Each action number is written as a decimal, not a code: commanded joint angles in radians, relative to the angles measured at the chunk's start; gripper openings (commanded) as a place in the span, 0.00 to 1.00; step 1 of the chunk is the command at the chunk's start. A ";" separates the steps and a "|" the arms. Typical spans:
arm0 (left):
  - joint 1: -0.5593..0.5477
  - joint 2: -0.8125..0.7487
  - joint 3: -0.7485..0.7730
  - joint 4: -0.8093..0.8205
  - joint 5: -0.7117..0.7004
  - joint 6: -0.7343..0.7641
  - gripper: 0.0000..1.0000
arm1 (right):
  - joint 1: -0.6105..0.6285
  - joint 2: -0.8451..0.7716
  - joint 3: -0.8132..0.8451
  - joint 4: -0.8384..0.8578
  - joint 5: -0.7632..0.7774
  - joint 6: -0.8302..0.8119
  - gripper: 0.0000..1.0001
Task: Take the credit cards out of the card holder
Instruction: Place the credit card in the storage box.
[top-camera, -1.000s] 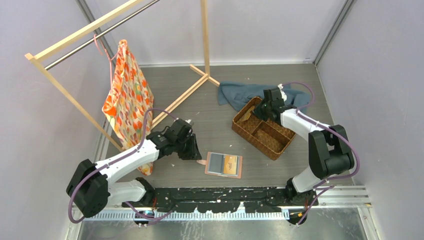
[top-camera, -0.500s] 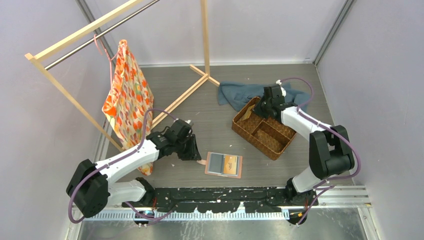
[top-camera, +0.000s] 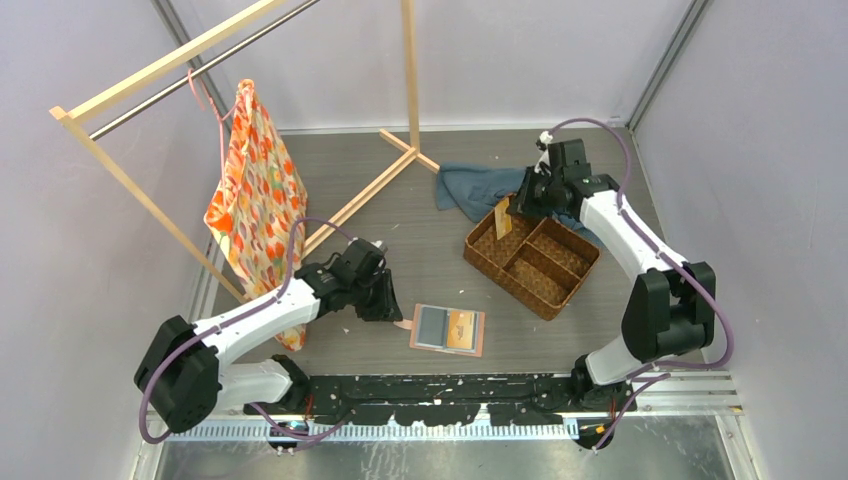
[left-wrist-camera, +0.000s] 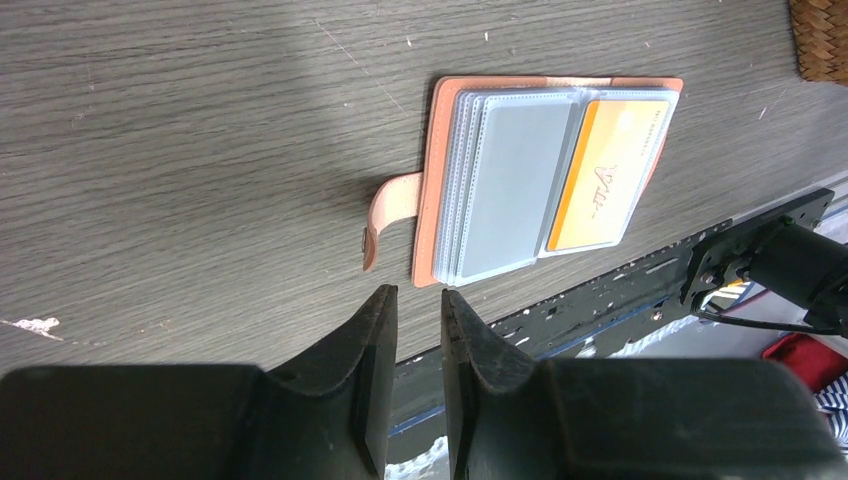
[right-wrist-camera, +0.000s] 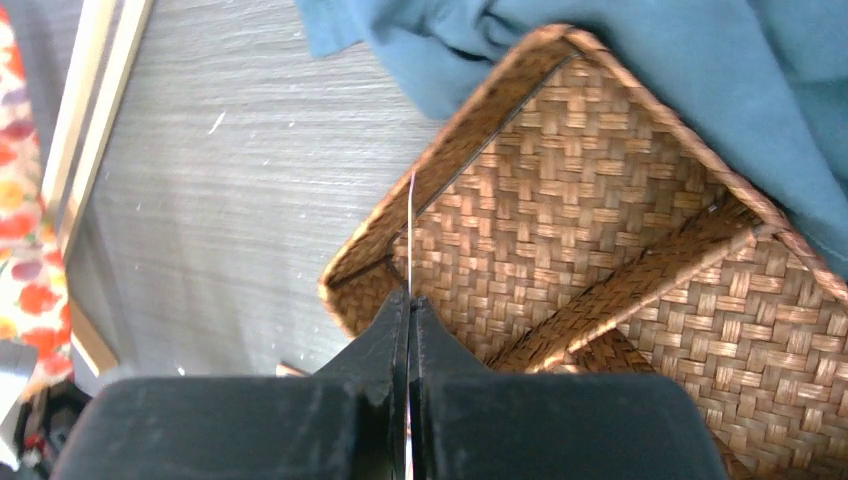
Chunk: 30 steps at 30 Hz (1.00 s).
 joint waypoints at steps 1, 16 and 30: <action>0.002 0.001 0.016 0.019 0.000 0.006 0.25 | 0.003 0.013 0.141 -0.198 -0.175 -0.255 0.01; 0.002 0.000 -0.008 0.028 0.008 0.012 0.25 | 0.054 -0.017 0.099 -0.184 -0.131 -0.665 0.01; 0.002 -0.023 -0.027 0.022 0.005 0.016 0.25 | 0.137 0.134 0.106 -0.127 -0.109 -0.745 0.01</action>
